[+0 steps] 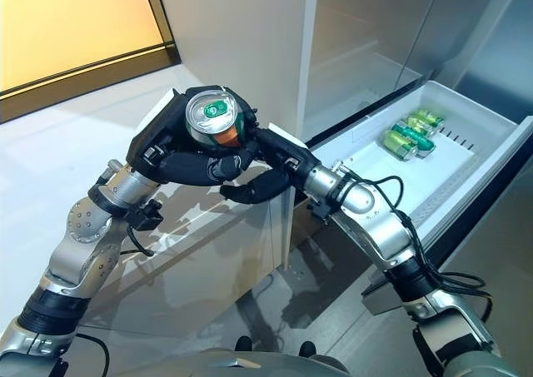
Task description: Put drinks into fridge and close the fridge
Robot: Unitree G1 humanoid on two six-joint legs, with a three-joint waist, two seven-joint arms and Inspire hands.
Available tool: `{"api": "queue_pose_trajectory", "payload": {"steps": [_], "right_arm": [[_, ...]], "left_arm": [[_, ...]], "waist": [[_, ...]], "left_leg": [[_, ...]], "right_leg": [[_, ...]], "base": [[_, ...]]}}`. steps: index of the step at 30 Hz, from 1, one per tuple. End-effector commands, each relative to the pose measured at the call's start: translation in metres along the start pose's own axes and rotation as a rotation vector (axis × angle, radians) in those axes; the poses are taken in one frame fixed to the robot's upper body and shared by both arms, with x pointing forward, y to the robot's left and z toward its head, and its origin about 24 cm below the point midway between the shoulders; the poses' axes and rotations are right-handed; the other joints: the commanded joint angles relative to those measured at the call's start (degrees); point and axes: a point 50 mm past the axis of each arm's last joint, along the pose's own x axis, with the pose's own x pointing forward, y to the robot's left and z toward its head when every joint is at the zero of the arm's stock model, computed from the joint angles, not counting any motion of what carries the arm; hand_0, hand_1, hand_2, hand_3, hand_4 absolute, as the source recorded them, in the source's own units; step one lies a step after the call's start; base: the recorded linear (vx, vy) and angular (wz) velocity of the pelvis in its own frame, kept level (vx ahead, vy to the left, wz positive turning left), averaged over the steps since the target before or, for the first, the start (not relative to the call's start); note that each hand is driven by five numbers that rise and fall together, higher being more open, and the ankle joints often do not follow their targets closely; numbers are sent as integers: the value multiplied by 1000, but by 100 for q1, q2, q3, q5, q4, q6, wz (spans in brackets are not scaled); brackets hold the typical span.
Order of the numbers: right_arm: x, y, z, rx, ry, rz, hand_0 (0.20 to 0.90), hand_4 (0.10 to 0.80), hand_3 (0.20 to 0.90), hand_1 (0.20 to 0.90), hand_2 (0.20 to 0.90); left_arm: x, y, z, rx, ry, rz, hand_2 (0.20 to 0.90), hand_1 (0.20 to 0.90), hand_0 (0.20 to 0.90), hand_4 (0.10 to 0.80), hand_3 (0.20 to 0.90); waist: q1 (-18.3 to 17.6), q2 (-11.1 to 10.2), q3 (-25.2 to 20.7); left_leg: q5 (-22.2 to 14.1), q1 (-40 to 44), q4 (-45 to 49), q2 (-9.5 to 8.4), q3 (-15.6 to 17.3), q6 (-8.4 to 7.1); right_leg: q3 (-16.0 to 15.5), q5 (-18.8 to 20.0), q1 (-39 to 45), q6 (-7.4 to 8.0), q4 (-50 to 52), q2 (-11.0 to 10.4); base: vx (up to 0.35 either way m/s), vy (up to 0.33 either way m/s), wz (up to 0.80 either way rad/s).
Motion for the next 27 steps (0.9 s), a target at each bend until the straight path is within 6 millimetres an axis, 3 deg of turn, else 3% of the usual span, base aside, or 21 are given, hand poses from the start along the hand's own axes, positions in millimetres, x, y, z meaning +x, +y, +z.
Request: {"api": "queue_pose_trajectory", "payload": {"steps": [1, 9, 10, 11, 12, 13, 23, 24, 26, 27], "right_arm": [[30, 2, 61, -65, -287, 53, 900, 800, 900, 900, 900], [37, 11, 68, -51, -308, 79, 900, 800, 900, 900, 900], [38, 11, 68, -48, -310, 78, 820, 707, 807, 820, 820], [39, 12, 69, -45, -312, 77, 545, 385, 485, 545, 545], [40, 12, 69, -39, -316, 75, 389, 204, 304, 389, 389], [41, 12, 70, -36, -318, 77, 300, 100, 200, 300, 300], [43, 14, 74, -23, -349, 64, 300, 100, 200, 300, 300], [43, 14, 75, -24, -354, 65, 300, 100, 200, 300, 300], [43, 14, 75, -28, -357, 61, 300, 100, 200, 300, 300], [42, 13, 76, -28, -360, 60, 300, 100, 200, 300, 300]], "left_arm": [[34, 1, 50, -15, -334, -37, 300, 300, 300, 100, 200], [36, -2, 49, -44, -331, -45, 300, 300, 300, 100, 200], [36, -2, 49, -47, -331, -48, 300, 300, 300, 100, 200], [37, -3, 49, -52, -331, -51, 300, 300, 300, 100, 200], [38, -3, 49, -55, -331, -54, 300, 300, 300, 100, 200], [38, -4, 49, -56, -329, -57, 300, 300, 300, 100, 200], [39, -5, 48, -73, -317, -63, 300, 300, 300, 100, 200], [39, -5, 48, -71, -316, -63, 312, 312, 312, 114, 214], [38, -5, 48, -71, -317, -61, 425, 425, 425, 245, 345], [38, -5, 48, -70, -317, -61, 441, 441, 441, 265, 365]], "waist": [[119, -18, -645], [167, -24, -656], [172, -26, -652], [176, -26, -650], [180, -26, -645], [184, -25, -644], [205, -19, -640], [207, -18, -636], [208, -18, -637], [207, -21, -638]], "left_leg": [[-553, -62, 4, -197, -45, 17], [-536, -80, 4, -219, -67, 30], [-537, -80, 4, -223, -75, 33], [-536, -79, 4, -225, -78, 34], [-537, -77, 4, -229, -84, 39], [-538, -76, 4, -231, -86, 40], [-539, -75, 4, -235, -81, 49], [-540, -78, 4, -235, -83, 50], [-540, -81, 4, -238, -92, 52], [-539, -82, 4, -238, -93, 52]], "right_leg": [[-34, -252, 84, 419, 27, -180], [-60, -235, 73, 423, 27, -201], [-61, -233, 73, 421, 27, -202], [-63, -231, 76, 421, 27, -204], [-64, -230, 77, 419, 27, -205], [-64, -230, 79, 419, 27, -206], [-67, -221, 78, 428, 27, -220], [-68, -219, 74, 428, 27, -220], [-69, -219, 69, 426, 27, -217], [-68, -218, 69, 427, 27, -217]], "base": [[2, 12, 9], [1, 5, 3], [0, 0, 0], [0, 0, 0], [0, 0, 0], [0, 0, 0], [0, 0, 0], [0, 0, 0], [0, 0, 0], [0, 0, 0]]}}
